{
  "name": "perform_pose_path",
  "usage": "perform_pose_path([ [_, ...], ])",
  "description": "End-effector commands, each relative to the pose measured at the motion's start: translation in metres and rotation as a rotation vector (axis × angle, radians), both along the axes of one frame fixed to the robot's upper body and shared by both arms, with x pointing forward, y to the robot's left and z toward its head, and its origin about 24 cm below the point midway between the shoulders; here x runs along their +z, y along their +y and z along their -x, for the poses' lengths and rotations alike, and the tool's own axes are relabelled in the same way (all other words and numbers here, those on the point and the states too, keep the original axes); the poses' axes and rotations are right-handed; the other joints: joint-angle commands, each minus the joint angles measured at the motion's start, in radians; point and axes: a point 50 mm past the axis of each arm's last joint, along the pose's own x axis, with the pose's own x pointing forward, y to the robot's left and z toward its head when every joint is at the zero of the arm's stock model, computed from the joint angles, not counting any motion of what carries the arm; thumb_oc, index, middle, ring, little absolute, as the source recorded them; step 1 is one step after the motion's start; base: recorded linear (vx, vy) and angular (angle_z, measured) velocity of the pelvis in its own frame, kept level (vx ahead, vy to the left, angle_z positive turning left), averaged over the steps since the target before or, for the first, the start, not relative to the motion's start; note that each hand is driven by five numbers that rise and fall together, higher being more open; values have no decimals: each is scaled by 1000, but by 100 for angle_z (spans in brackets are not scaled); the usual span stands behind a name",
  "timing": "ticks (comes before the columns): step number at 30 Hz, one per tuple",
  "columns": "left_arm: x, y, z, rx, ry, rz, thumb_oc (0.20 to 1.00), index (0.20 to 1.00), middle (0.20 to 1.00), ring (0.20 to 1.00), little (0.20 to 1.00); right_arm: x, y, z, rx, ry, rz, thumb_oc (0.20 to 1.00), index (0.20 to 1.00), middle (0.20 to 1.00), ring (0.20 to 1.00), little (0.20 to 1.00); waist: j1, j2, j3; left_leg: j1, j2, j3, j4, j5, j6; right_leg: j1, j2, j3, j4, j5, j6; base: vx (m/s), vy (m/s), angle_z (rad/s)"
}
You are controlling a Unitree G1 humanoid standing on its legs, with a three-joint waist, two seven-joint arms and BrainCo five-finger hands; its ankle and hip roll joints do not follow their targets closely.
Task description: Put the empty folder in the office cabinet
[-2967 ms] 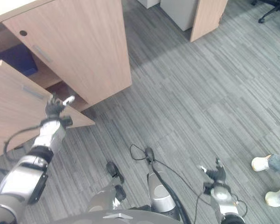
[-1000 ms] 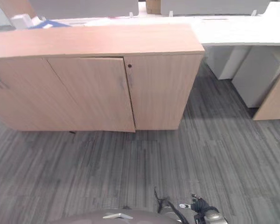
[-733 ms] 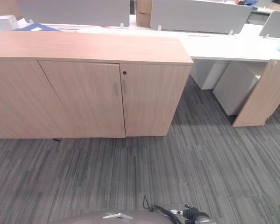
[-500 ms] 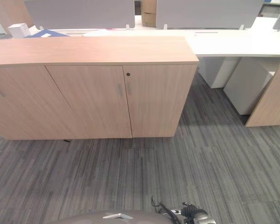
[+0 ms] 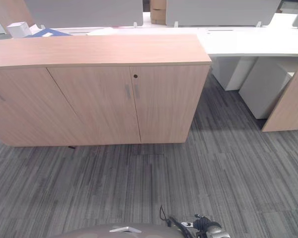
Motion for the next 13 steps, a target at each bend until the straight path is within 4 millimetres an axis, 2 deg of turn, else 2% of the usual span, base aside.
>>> perform_pose_path([
  [1, 1, -1, -13, 12, -18, 10, 1000, 1000, 1000, 1000, 1000, 4, 0, -20, 55, -46, 26, 1000, 1000, 1000, 1000, 1000, 8, -30, 29, -31, -30, -39, -8, -50, 10, 79, -19, 36, 6, -63, 44, 0, 0, 0],
  [6, 0, -2, -10, 81, -7, 28, 1000, 1000, 1000, 1000, 1000, 4, 0, -19, 48, -44, 24, 1000, 1000, 1000, 1000, 1000, 12, -31, 29, -28, -30, -43, -8, -51, 10, 83, -20, 32, 4, -63, 44, 3, -1, 1],
  [13, 0, -3, -8, 68, 1, 24, 1000, 1000, 1000, 1000, 1000, 3, 0, -17, 33, -41, 26, 1000, 1000, 1000, 1000, 1000, 16, -29, 29, -25, -31, -48, -8, -53, 8, 89, -19, 25, 2, -65, 42, 4, -1, 2],
])
